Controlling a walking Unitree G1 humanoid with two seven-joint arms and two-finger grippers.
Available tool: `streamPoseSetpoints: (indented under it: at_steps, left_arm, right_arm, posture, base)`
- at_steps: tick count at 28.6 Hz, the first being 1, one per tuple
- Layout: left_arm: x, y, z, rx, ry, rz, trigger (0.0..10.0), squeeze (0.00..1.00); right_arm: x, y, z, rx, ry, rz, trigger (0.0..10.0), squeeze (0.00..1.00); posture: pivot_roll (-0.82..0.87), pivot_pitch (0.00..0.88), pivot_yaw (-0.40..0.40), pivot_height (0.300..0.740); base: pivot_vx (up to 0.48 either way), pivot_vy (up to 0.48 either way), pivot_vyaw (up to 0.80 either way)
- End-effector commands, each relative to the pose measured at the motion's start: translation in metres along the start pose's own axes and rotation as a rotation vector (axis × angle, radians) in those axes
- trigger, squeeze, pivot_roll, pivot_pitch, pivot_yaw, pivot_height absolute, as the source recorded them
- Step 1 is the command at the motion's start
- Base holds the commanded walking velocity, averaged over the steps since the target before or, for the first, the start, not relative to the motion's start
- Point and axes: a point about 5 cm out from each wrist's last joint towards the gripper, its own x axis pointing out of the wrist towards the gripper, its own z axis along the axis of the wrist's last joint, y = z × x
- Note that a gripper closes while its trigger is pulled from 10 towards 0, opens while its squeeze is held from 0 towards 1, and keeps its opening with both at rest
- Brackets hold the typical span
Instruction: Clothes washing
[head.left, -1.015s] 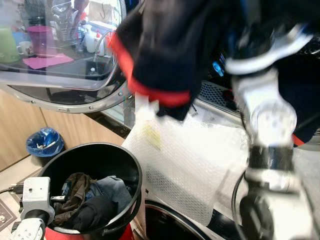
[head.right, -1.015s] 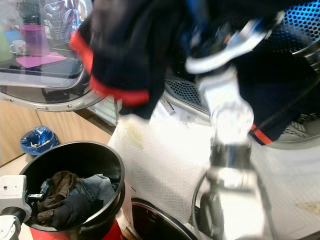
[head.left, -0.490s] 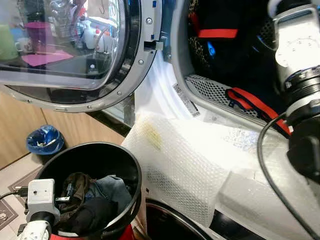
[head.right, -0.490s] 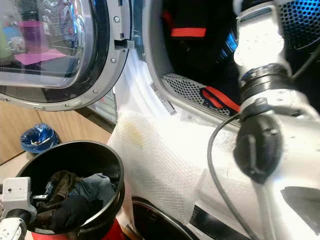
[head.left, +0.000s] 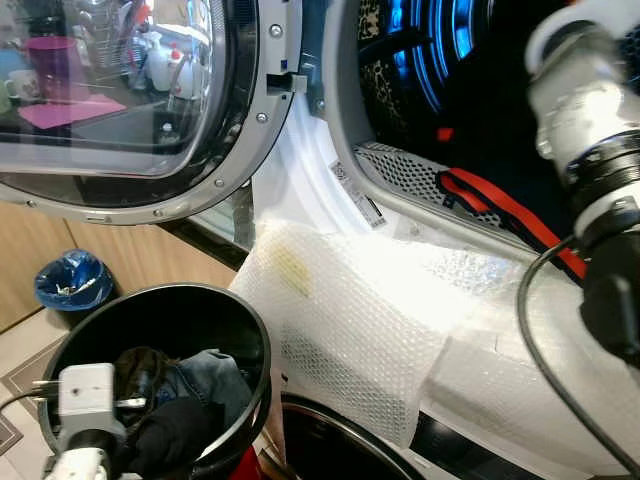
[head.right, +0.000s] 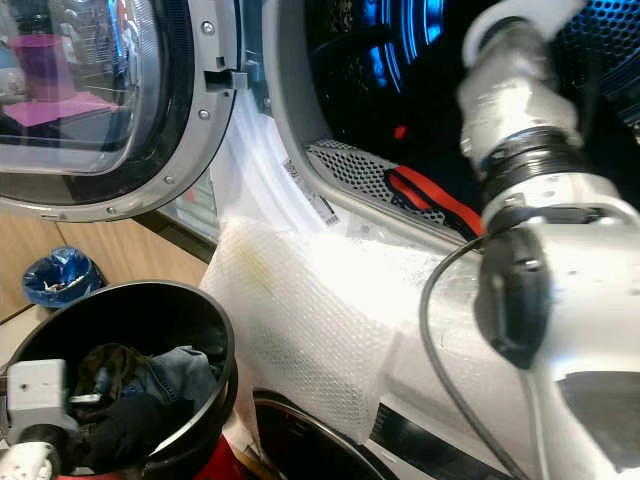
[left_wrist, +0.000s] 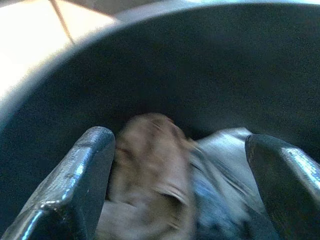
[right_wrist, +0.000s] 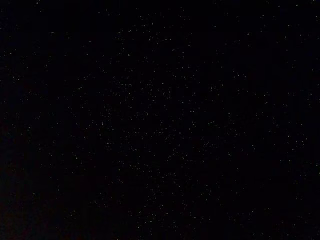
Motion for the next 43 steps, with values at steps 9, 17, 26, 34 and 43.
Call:
streamPoseSetpoints:
  at_steps: [9, 17, 26, 34, 43]
  left_arm:
    - [-0.009, -0.004, -0.018, 0.001, 0.097, -0.029, 10.0, 0.00]
    - [-0.010, -0.008, -0.016, 0.000, 0.096, -0.042, 10.0, 0.00]
    - [-0.010, -0.008, -0.013, -0.003, 0.090, -0.033, 10.0, 0.00]
    - [-0.006, -0.010, -0.008, 0.008, 0.089, -0.070, 10.0, 0.00]
    - [-0.006, -0.015, -0.007, 0.012, 0.097, -0.130, 10.0, 0.00]
  right_arm:
    - [-0.001, 0.012, 0.006, -0.078, 0.001, 0.068, 10.0, 1.00]
    - [-0.003, 0.029, 0.002, 0.003, 0.032, 0.255, 10.0, 1.00]
    - [-0.002, -0.051, 0.034, 0.090, -0.132, -0.333, 10.0, 1.00]
    - [0.000, -0.037, 0.024, 0.069, -0.083, -0.240, 10.0, 1.00]
    - [0.001, -0.006, 0.015, 0.049, -0.028, 0.086, 10.0, 1.00]
  posture:
    - [0.28, 0.019, -0.160, 0.740]
    - [0.29, 0.028, -0.162, 0.740]
    - [0.29, 0.031, -0.158, 0.740]
    - [0.28, 0.027, -0.138, 0.740]
    - [0.27, 0.024, -0.123, 0.740]
  base:
    - [0.000, 0.000, 0.00]
    - [0.000, 0.000, 0.00]
    - [0.000, 0.000, 0.00]
    - [0.000, 0.000, 0.00]
    - [0.000, 0.000, 0.00]
